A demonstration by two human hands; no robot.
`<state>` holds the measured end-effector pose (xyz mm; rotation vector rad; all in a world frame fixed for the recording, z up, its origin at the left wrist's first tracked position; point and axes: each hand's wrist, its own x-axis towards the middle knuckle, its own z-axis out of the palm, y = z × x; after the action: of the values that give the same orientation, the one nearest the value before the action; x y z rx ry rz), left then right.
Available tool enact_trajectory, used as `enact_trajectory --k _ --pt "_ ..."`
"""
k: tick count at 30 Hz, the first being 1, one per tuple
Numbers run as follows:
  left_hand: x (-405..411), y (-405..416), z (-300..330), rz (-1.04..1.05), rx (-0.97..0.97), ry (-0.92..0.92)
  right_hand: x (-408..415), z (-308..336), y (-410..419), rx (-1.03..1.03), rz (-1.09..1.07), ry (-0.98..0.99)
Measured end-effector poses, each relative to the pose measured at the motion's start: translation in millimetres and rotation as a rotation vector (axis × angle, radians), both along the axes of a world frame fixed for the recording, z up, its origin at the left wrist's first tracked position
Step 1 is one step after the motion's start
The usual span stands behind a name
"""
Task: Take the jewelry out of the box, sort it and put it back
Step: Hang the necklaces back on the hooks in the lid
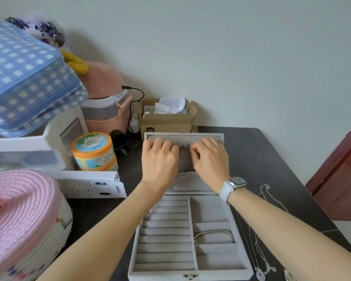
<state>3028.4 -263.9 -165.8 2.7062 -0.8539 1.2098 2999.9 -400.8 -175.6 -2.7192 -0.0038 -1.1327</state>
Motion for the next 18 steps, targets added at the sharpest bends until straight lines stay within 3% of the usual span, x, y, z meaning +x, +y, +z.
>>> enact_trajectory --k 5,8,14,16,18 --pt "-6 3 -12 -0.013 -0.070 0.161 -22 -28 -3 0.071 0.063 0.056" --pt "-11 4 -19 -0.044 -0.169 0.321 -31 -39 -5 0.010 0.036 0.074" --pt "-16 -5 -5 -0.198 -0.586 0.622 -38 -36 0 0.057 0.054 0.183" --pt "-12 -10 2 -0.220 -0.687 0.635 -40 -32 -1 0.149 0.095 0.227" --pt "-8 -12 -2 -0.221 -0.613 0.579 -43 -28 -4 0.214 0.124 0.242"
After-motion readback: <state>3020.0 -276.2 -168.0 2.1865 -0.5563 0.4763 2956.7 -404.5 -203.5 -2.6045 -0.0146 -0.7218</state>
